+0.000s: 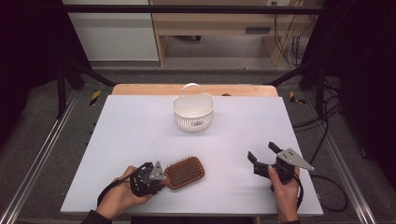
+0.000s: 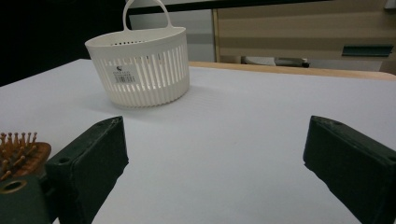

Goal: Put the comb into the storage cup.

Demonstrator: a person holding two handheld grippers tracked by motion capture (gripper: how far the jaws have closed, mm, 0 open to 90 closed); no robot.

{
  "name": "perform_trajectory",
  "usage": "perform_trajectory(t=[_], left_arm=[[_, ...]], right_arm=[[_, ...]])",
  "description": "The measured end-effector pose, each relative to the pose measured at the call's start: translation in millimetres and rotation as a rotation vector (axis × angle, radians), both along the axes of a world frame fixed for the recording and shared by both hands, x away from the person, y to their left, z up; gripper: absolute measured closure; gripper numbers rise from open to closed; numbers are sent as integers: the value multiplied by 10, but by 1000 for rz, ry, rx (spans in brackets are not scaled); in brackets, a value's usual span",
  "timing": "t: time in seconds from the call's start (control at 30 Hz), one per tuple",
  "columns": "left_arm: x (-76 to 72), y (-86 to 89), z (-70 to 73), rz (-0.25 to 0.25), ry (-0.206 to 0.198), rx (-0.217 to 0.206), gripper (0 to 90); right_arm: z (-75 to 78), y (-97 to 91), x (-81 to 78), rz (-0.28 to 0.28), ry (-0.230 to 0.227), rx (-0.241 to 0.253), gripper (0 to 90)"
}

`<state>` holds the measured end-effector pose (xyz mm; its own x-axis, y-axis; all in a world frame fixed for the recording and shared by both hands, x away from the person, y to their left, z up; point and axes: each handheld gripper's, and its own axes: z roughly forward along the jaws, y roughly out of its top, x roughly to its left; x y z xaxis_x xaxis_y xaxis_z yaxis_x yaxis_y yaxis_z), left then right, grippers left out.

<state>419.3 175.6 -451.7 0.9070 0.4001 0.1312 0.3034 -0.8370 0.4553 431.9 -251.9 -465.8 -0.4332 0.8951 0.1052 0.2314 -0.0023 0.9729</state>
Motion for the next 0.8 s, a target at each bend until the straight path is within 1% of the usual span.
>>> perform_trajectory(t=[0.03, 0.07, 0.13, 0.2, 0.23, 0.27, 0.3, 0.33, 0.37, 0.4, 0.43, 0.47, 0.5, 0.53, 0.57, 0.6, 0.63, 0.67, 0.7, 0.77, 0.8], left_arm=[[4, -1, 9, 1, -5, -10, 721], [4, -1, 9, 1, -5, -10, 721], [19, -16, 42, 24, -41, -52, 720], [29, -25, 74, 30, -68, -76, 721], [33, -29, 81, 34, -79, -91, 721], [33, -29, 81, 34, -79, -91, 721], [49, -41, 102, 40, -93, -116, 721], [49, -41, 102, 40, -93, -116, 721], [54, -70, 113, 47, -113, -132, 721], [51, -86, 119, 47, -129, -132, 721], [51, -86, 119, 47, -129, -132, 721], [48, -113, 120, 52, -152, -152, 721], [48, -113, 120, 52, -152, -152, 721], [50, -138, 110, 55, -179, -182, 721], [50, -138, 110, 55, -179, -182, 721], [47, -151, 98, 53, -201, -199, 721], [48, -162, 84, 54, -221, -229, 721], [48, -162, 84, 54, -221, -229, 721], [45, -178, 65, 75, -244, -249, 721], [44, -184, 42, 87, -263, -270, 721], [44, -184, 42, 87, -263, -270, 721]], right_arm=[[3, 1, -2, 1, 0, 1, 64], [3, 1, -2, 1, 0, 1, 64], [10, 9, -6, 5, -4, 2, 63], [18, 18, -13, 6, -9, 10, 63], [21, 23, -16, 6, -13, 16, 70], [21, 23, -16, 6, -13, 16, 70], [28, 48, -19, 6, -18, 24, 87], [28, 48, -19, 6, -18, 24, 87], [31, 92, -11, 11, -22, 27, 90], [32, 106, -10, 12, -24, 32, 95], [32, 106, -10, 12, -24, 32, 95], [41, 170, -12, 21, -34, 44, 99], [46, 193, -13, 30, -35, 53, 99], [55, 232, -15, 44, -38, 69, 97], [63, 267, -21, 49, -40, 82, 93], [63, 267, -21, 49, -40, 82, 93], [75, 330, -35, 69, -41, 104, 85], [75, 330, -35, 69, -41, 104, 85], [81, 396, -45, 94, -33, 115, 75], [91, 451, -53, 118, -26, 130, 66], [103, 492, -59, 133, -20, 135, 59]])
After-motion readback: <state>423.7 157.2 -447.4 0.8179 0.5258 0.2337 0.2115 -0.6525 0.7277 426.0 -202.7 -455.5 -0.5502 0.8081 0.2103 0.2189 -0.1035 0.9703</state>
